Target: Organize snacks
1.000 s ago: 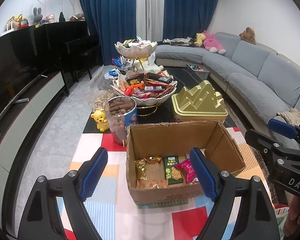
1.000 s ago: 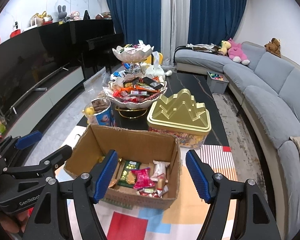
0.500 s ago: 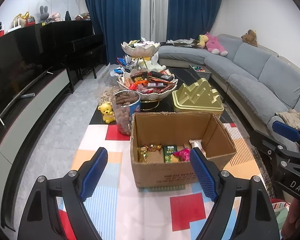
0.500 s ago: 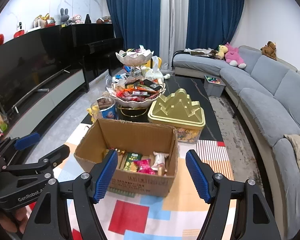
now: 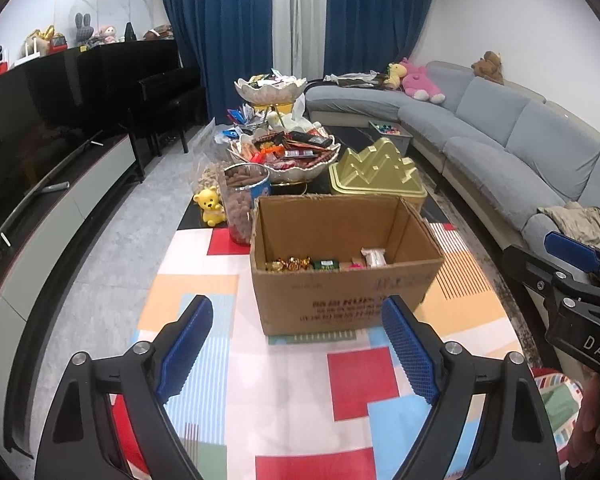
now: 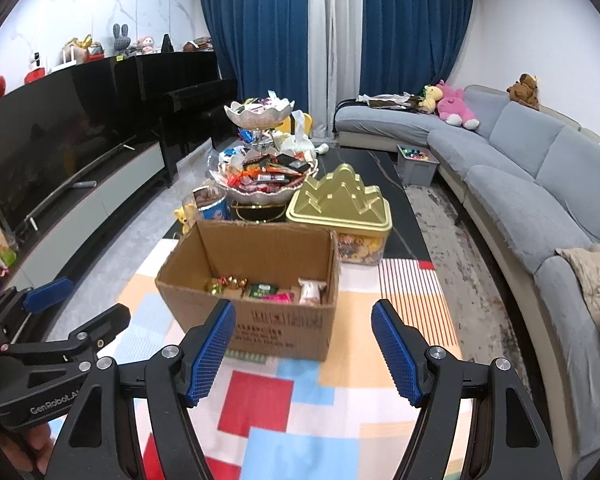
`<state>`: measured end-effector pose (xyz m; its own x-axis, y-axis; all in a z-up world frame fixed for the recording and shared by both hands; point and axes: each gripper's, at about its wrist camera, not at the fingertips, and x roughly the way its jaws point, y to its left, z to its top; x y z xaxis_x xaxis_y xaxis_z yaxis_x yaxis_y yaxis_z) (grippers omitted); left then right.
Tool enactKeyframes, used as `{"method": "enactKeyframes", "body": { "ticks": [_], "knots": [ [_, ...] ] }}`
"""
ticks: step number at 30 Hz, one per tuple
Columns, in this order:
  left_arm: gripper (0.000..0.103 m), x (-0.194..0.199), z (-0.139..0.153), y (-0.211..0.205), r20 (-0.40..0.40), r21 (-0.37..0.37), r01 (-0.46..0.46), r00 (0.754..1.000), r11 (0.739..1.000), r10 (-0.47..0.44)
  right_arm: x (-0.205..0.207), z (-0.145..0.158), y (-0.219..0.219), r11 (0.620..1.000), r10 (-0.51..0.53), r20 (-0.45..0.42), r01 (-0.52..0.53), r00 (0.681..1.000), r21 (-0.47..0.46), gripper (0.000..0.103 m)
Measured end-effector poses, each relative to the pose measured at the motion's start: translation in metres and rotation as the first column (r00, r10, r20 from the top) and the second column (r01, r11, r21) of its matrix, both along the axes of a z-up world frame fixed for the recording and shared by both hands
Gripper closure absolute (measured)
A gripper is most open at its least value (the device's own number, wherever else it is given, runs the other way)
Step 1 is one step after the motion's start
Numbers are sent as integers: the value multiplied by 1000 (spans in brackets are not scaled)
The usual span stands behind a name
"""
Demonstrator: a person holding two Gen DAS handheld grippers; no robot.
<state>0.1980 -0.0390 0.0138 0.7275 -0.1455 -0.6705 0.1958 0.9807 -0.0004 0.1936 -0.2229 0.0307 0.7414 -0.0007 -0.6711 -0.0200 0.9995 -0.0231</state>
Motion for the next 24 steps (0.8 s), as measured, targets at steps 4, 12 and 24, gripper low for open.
{"method": "enactKeyframes", "body": {
  "ticks": [4, 12, 24],
  "knots": [
    [14, -16, -4, 0, -3, 4, 6, 1000, 1000, -6, -19, -4, -1, 1000, -7, -9, 7, 1000, -3, 32],
    [11, -47, -14, 5, -13, -1, -2, 1000, 1000, 2, -48, -12, -1, 1000, -18, -17, 17, 1000, -18, 29],
    [2, -93, -27, 9, 7, 11, -8, 1000, 1000, 8, -95, -24, -2, 999, -33, -1, 33, 999, -14, 22]
  ]
}}
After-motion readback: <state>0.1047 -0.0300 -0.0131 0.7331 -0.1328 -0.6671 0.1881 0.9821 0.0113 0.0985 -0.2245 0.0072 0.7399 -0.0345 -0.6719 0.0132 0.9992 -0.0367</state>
